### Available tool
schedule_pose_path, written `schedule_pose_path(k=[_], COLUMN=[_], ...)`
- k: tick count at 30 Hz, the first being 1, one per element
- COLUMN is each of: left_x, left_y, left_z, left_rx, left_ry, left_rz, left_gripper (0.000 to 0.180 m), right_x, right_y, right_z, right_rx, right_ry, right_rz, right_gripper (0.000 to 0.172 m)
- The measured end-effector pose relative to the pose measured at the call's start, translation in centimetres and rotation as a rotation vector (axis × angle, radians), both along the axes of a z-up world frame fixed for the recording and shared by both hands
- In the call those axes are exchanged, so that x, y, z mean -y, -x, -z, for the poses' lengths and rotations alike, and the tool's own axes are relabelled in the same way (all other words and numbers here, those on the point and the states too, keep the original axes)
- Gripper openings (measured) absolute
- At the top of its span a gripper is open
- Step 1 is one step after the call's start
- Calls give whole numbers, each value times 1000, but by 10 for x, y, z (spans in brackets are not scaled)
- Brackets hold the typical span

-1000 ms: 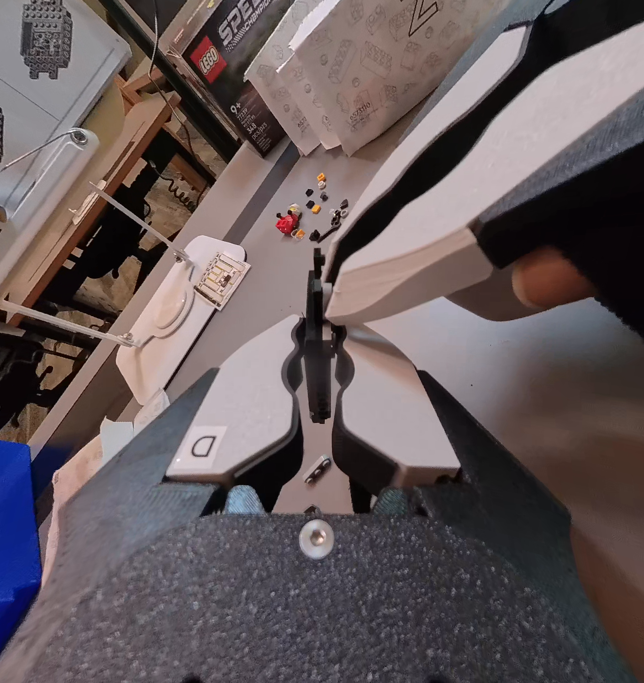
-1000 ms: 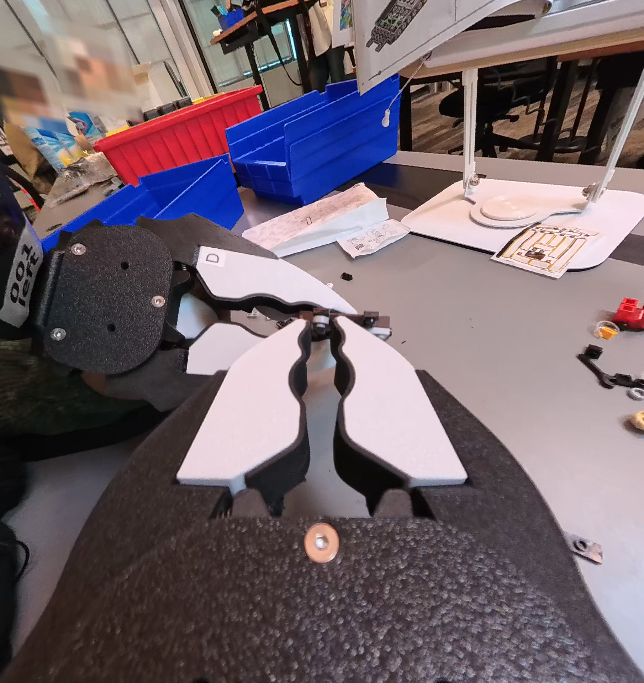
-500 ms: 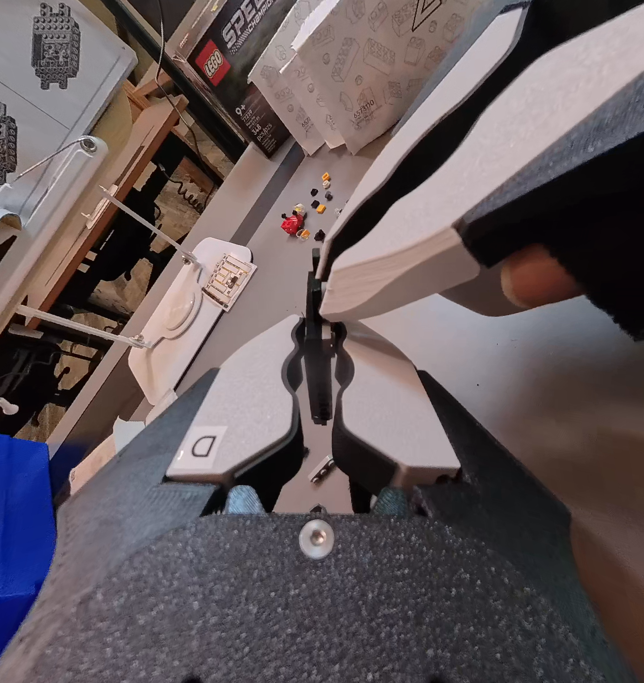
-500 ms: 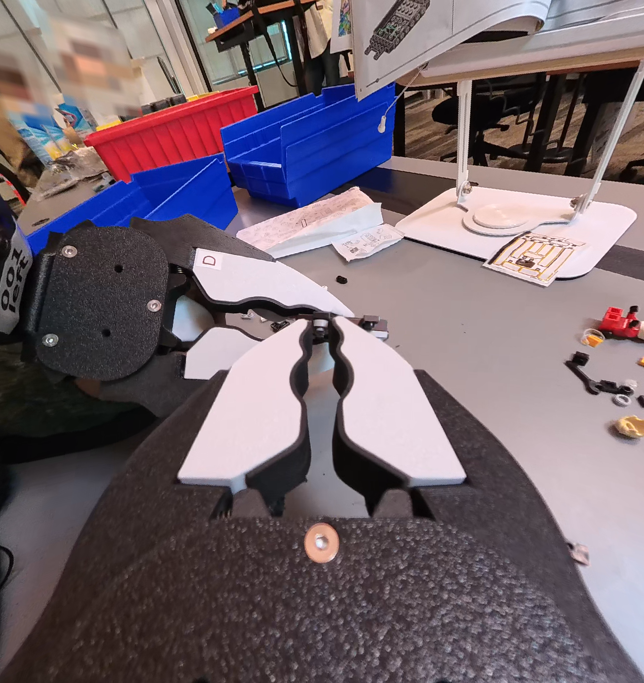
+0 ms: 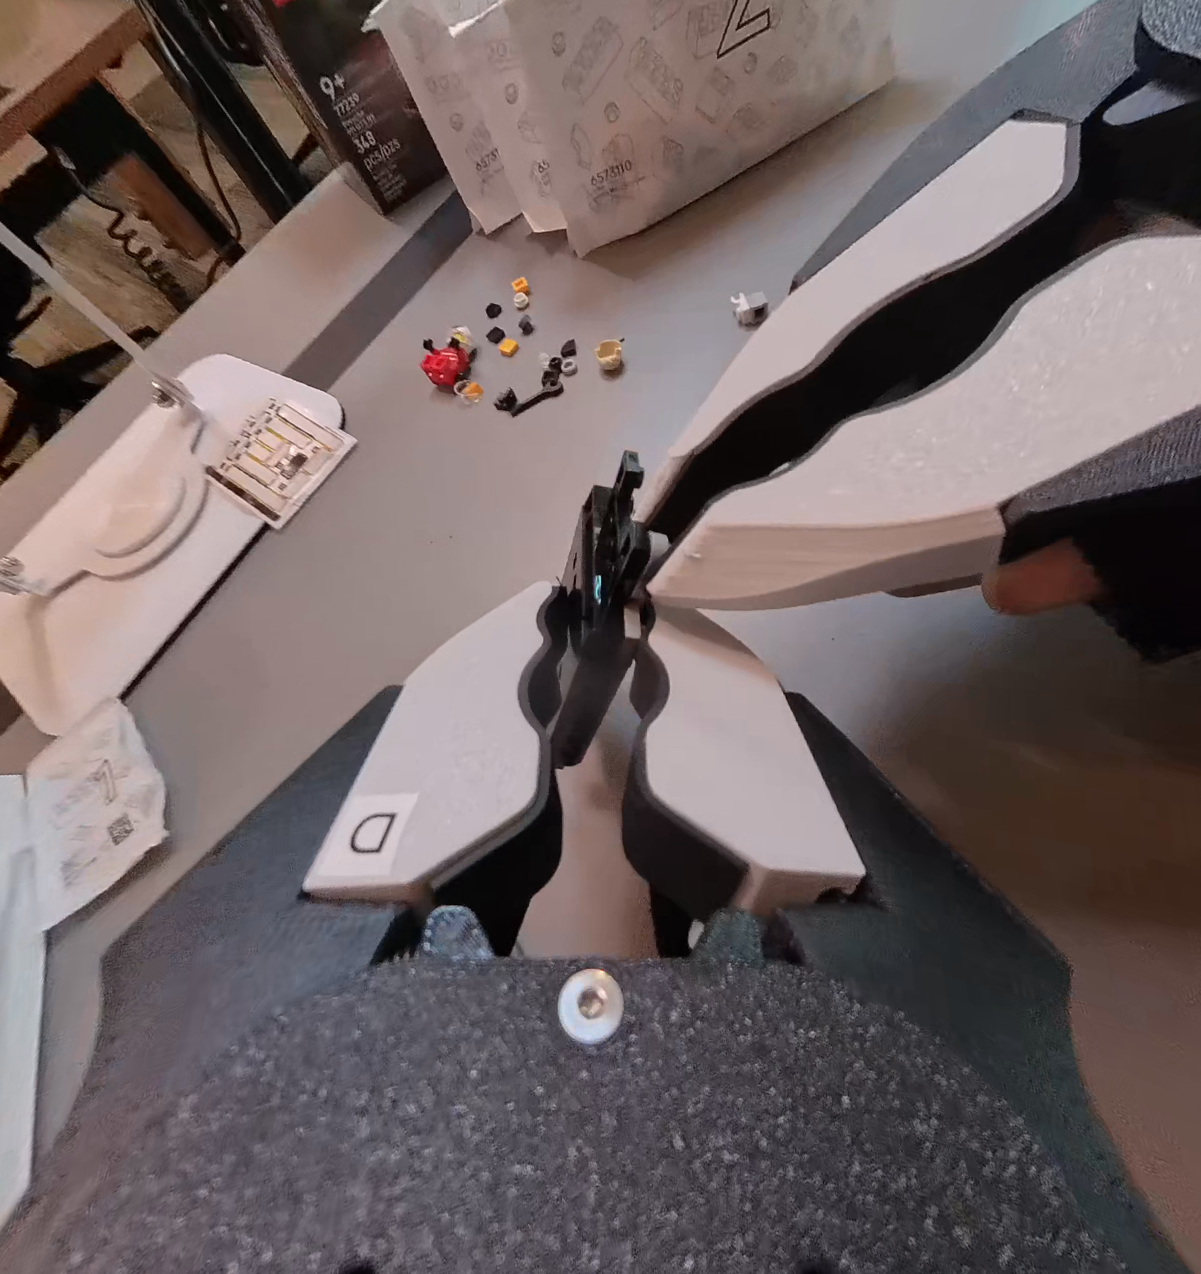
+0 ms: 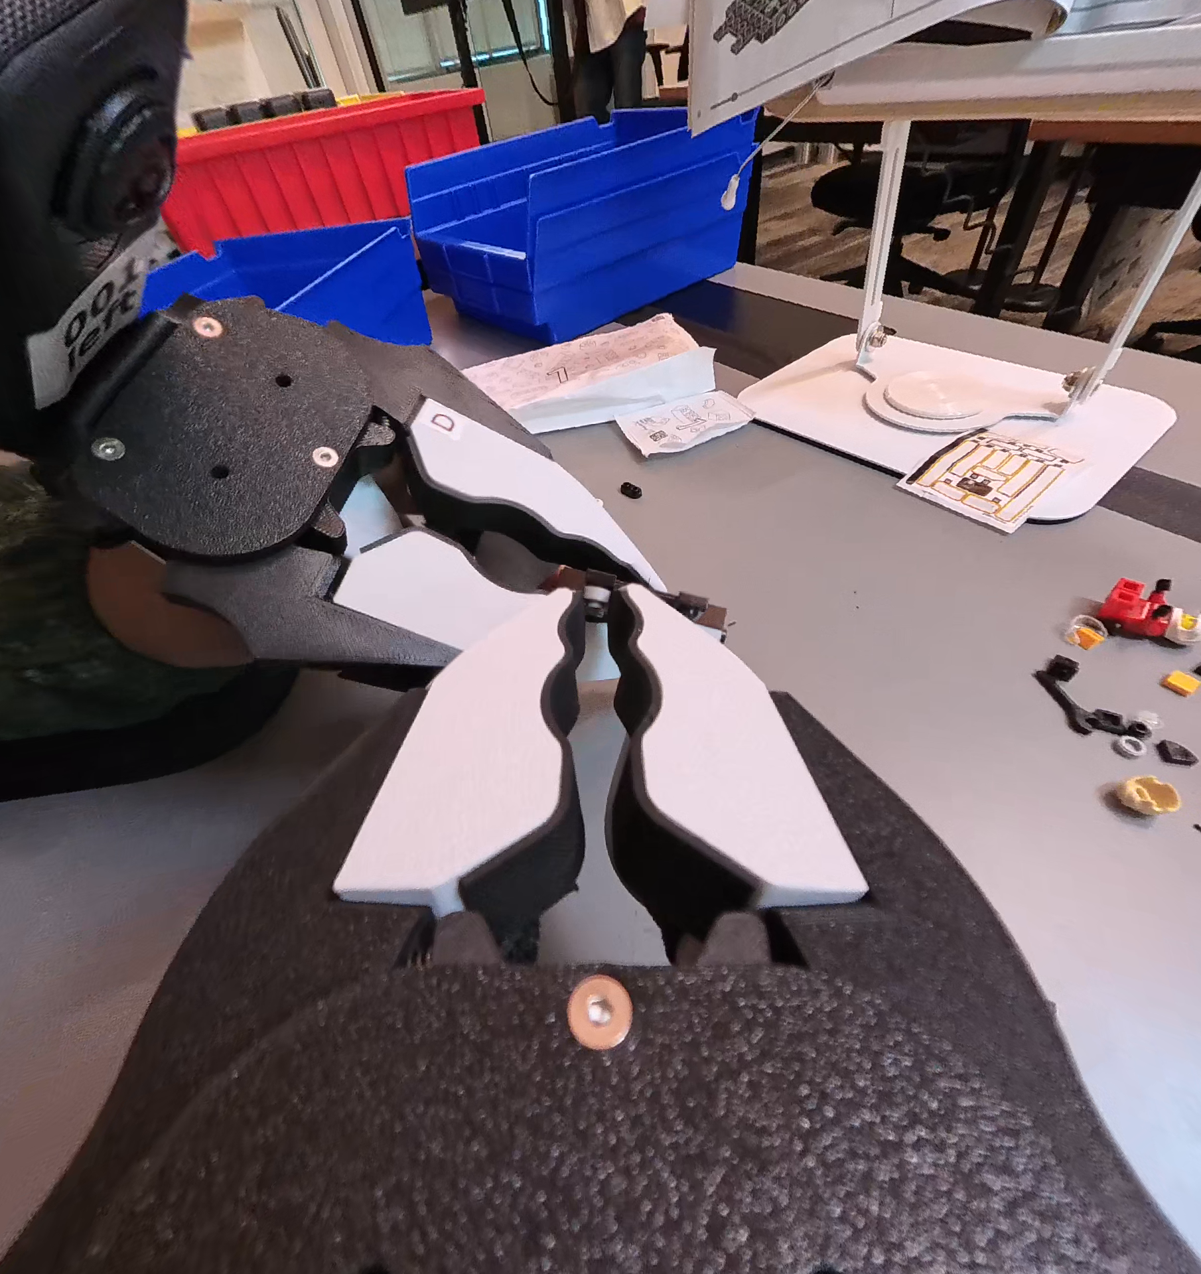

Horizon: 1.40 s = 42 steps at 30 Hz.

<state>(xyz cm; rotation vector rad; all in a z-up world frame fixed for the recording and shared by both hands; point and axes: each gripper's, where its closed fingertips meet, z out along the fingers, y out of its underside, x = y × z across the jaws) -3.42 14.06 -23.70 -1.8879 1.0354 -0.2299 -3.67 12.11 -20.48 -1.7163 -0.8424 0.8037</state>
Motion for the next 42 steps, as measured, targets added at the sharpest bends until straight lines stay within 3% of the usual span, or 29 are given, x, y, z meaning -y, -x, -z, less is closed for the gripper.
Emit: schedule_pose_path(k=[2, 3, 5, 9, 11, 17, 24, 26, 29, 34, 42], left_x=[-1, -15, -23, -5, -8, 12, 21, 20, 23, 38, 29], left_y=[1, 18, 39, 17, 17, 4, 1, 3, 3, -3, 5], left_z=[2, 2, 2, -5, -13, -18, -1, -4, -14, -11, -4], left_rx=[7, -26, 127, 204, 266, 469, 422, 432, 508, 513, 483], left_ry=[16, -8, 142, 153, 158, 369, 461, 455, 489, 572, 565], left_rz=[-6, -98, -143, -35, -18, 132, 170, 171, 206, 292, 244], left_gripper=[15, 13, 13, 13, 13, 13, 14, 13, 13, 13, 13], right_x=[1, 4, 8, 1, -1, 9, 16, 16, 16, 16, 11], right_y=[-1, -1, -6, -8, -11, -7, -3, -5, -7, -4, -10], right_z=[2, 3, 5, 2, 19, 52, 61, 61, 63, 56, 38], right_rx=[7, 9, 25, 9, 96, 279, 339, 333, 341, 302, 217], right_ry=[5, 6, -15, 7, 65, 76, 58, 82, 94, 69, 38], right_rz=[-2, -10, -7, -41, -74, -169, -211, -216, -216, -227, -229], right_gripper=[7, 7, 7, 7, 7, 8, 8, 26, 33, 42, 43])
